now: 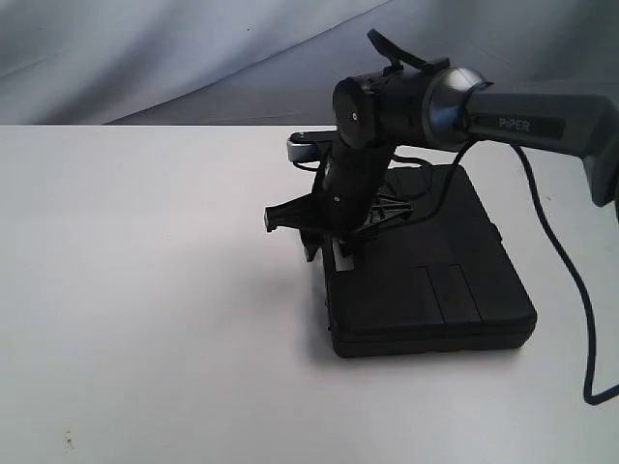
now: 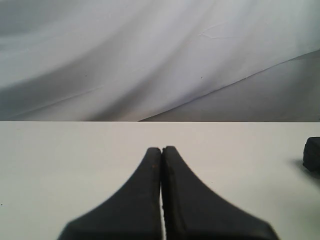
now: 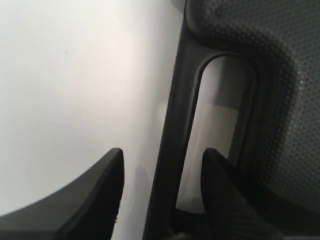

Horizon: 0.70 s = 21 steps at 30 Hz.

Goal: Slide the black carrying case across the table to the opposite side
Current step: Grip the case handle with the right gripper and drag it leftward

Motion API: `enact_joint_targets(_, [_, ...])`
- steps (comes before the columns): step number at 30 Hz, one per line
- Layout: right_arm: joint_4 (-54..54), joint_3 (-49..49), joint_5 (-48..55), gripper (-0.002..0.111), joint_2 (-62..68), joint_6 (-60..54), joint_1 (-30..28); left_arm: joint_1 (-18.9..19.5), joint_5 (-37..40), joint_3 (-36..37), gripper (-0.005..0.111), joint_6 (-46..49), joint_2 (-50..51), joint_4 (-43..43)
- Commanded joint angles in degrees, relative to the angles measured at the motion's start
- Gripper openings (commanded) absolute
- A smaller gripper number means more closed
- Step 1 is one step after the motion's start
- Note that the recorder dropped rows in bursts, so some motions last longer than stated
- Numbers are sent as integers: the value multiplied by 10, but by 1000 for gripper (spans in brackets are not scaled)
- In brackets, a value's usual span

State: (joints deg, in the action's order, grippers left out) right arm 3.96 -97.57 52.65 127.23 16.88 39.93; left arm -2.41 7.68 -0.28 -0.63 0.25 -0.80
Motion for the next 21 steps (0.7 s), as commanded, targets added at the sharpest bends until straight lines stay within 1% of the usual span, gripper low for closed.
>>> enact_joint_targets(1, [-10,-2,-17,45,8,12,1,1,-1,3,0,-6,-3,0])
enact_joint_targets(5, [-8,-2,-23,44,19,14,1,1,-1,3,0,-6,-3,0])
enact_joint_targets(7, [-3,-2,-30,40,19,17,2,1,-1,3,0,-6,-3,0])
enact_joint_targets(13, [4,-2,-51,19,20,28,7,1,-1,3,0,-6,-3,0])
enact_joint_targets(19, [6,-2,-71,2,22,33,14,1,-1,3,0,-6,-3,0])
enact_joint_targets(21, [6,-2,-81,0,22,47,18,1,-1,3,0,-6,-3,0])
